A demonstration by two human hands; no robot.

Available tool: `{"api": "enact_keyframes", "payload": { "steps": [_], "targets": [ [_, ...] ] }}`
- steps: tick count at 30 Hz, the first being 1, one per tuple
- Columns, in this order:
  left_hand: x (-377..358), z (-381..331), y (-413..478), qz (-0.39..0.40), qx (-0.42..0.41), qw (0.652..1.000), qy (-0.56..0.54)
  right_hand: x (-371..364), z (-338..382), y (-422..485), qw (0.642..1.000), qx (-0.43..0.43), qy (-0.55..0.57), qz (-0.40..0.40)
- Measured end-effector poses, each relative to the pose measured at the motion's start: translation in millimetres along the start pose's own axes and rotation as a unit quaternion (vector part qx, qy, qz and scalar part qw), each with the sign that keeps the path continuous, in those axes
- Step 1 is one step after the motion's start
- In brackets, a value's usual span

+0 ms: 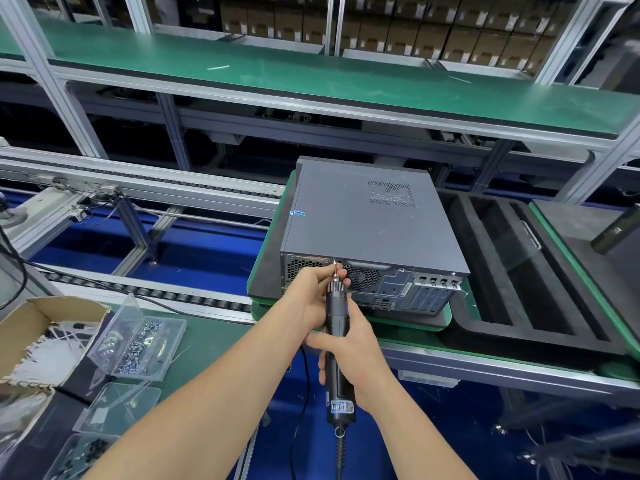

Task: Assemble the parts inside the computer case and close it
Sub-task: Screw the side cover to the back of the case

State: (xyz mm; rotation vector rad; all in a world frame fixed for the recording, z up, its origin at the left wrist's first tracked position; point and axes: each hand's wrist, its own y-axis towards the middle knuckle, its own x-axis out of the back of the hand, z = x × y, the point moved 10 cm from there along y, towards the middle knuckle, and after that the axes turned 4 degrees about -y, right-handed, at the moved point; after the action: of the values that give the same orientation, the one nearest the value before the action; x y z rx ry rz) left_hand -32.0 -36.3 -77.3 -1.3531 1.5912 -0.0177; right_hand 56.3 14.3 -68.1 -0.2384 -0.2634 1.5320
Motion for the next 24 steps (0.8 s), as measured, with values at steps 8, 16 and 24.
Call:
{"api": "enact_keyframes", "payload": {
  "steps": [8, 16, 24],
  "targets": [
    [-1.8, -3.6, -2.8, -0.003, 0.0, 1.0, 0.004, -1.7, 3.8, 2.3, 1.0, 0.003, 0.008, 0.005],
    [-2.8, -6.7, -4.0, -0.004, -0.013, 1.0, 0.023, -4.0, 3.0, 3.1, 1.0, 0.002, 0.009, 0.002],
    [-1.1, -7.1, -2.6, -0.013, -0.018, 1.0, 0.018, -5.0, 5.7, 2.9, 1.0, 0.003, 0.002, 0.007]
  ]
}}
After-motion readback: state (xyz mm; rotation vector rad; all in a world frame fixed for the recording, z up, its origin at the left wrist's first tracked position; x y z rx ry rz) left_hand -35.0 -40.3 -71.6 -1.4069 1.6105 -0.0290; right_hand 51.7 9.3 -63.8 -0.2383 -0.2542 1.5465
